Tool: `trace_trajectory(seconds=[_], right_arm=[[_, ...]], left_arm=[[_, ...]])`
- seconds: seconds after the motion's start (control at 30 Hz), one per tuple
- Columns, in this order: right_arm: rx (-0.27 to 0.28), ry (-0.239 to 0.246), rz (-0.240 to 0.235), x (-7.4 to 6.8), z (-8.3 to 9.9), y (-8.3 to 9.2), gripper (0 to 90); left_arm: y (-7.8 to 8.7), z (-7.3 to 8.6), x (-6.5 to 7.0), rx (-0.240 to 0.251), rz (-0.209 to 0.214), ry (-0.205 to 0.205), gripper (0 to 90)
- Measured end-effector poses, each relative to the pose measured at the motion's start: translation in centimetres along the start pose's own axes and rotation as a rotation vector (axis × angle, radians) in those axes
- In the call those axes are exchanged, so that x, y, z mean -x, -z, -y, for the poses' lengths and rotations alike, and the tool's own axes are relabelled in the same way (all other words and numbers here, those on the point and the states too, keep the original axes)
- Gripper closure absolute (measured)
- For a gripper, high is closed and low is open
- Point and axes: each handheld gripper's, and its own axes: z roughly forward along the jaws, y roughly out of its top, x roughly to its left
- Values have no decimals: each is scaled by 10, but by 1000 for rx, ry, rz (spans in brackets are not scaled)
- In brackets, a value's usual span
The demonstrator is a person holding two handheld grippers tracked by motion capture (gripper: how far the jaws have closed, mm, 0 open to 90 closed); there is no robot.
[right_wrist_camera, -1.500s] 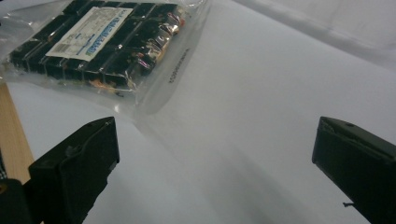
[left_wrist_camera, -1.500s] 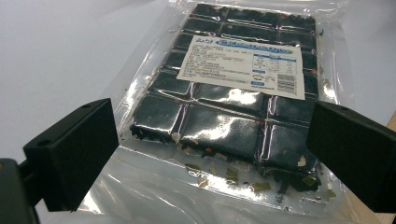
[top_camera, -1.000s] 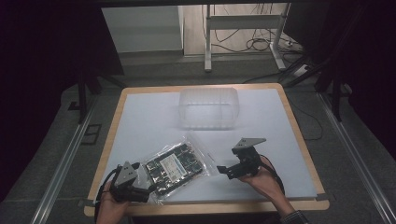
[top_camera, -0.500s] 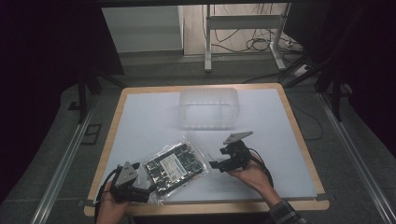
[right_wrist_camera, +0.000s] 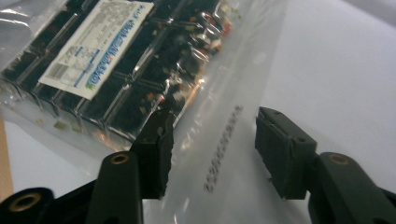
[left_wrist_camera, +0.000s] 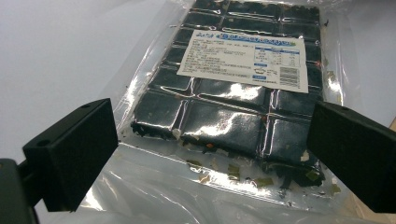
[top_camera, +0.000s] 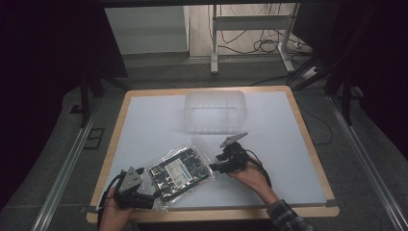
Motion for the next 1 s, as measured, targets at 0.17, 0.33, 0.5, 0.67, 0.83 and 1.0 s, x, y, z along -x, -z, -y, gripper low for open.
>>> trace_trajectory(seconds=[0.17, 0.33, 0.5, 0.67, 0.83, 1.0], right_arm=[[4, 11, -13, 0, -8, -9, 534], [12, 22, -12, 0, -14, -16, 581], [-7, 31, -3, -1, -18, -23, 639], [-4, -10, -17, 3, -18, -26, 709], [-24, -64, -30, 4, -18, -28, 831], [-30, -72, -12, 1, -23, -25, 890]], left_arm=[[0, 0, 0, 0, 0, -2, 18], [0, 0, 0, 2, -1, -3, 18], [0, 0, 0, 1, -1, -5, 18], [0, 0, 0, 2, 0, -4, 18], [0, 0, 0, 1, -1, -6, 18], [0, 0, 0, 3, -1, -6, 18]])
